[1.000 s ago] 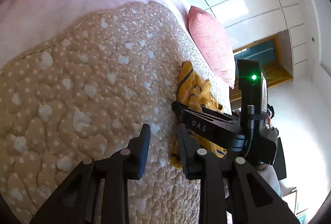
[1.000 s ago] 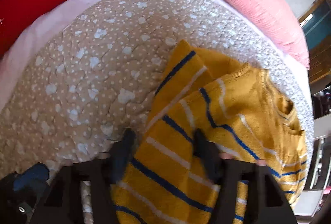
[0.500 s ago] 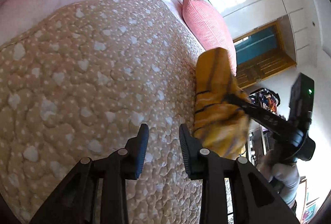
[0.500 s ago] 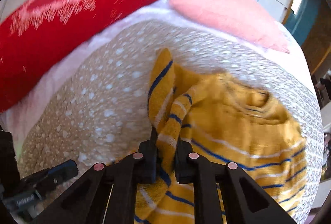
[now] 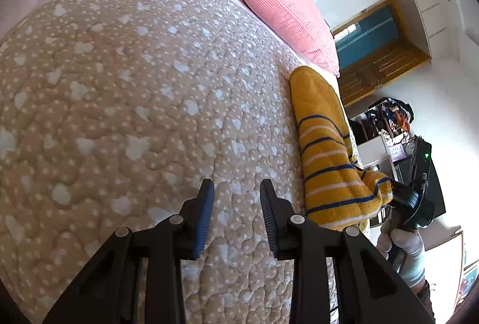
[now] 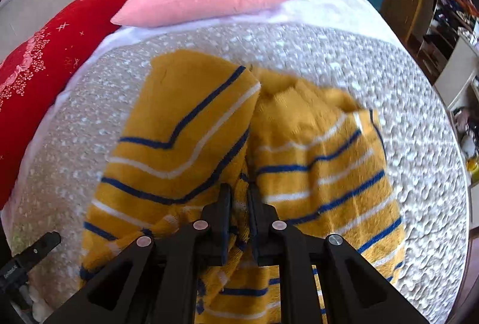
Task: Fold small clothes
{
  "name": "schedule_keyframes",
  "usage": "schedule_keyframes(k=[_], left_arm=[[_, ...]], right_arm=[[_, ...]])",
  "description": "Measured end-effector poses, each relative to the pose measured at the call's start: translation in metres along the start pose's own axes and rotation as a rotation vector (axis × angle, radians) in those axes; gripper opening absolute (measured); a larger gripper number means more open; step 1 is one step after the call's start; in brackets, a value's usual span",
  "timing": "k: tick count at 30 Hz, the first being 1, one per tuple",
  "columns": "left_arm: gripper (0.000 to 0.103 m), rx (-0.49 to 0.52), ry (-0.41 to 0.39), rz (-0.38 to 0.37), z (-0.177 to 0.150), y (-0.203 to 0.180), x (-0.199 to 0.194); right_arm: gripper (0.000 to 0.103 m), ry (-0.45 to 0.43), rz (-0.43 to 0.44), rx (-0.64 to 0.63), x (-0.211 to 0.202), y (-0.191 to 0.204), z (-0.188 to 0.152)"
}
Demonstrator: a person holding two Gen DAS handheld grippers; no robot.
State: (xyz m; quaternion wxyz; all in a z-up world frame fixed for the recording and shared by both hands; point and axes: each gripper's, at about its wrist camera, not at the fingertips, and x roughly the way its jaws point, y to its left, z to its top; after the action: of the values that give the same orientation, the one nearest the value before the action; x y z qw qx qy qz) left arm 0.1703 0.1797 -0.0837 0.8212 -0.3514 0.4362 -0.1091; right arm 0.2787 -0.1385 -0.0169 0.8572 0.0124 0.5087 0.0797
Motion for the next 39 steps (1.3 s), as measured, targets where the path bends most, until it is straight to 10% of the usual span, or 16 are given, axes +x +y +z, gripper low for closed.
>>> schedule_keyframes(k=[20,22,24,29,31,33,39], left_arm=[[0.030,0.036,0.019,-0.008,0.000,-0.005,0.008],[0.031,0.040,0.021,-0.007,-0.001,-0.007,0.010],[0.032,0.046,0.029,-0.003,-0.002,-0.009,0.013],[0.032,0.072,0.044,0.012,-0.007,-0.015,0.018],[0.032,0.078,0.040,0.015,-0.008,-0.015,0.017],[0.033,0.074,0.041,0.011,-0.007,-0.014,0.017],[0.034,0.048,0.043,-0.001,-0.003,-0.006,0.015]], right_arm=[[0.003,-0.116,-0.017,0.098,-0.061,-0.054,-0.001],[0.017,-0.103,0.072,0.099,-0.064,-0.049,-0.003],[0.070,-0.082,0.163,0.110,-0.063,-0.039,-0.002],[0.075,0.042,0.216,0.124,-0.024,-0.005,0.011],[0.074,0.074,0.155,0.097,-0.007,0.007,0.013],[0.024,0.075,0.197,0.100,-0.001,0.017,0.013],[0.012,-0.053,0.159,0.020,-0.038,0.034,0.013]])
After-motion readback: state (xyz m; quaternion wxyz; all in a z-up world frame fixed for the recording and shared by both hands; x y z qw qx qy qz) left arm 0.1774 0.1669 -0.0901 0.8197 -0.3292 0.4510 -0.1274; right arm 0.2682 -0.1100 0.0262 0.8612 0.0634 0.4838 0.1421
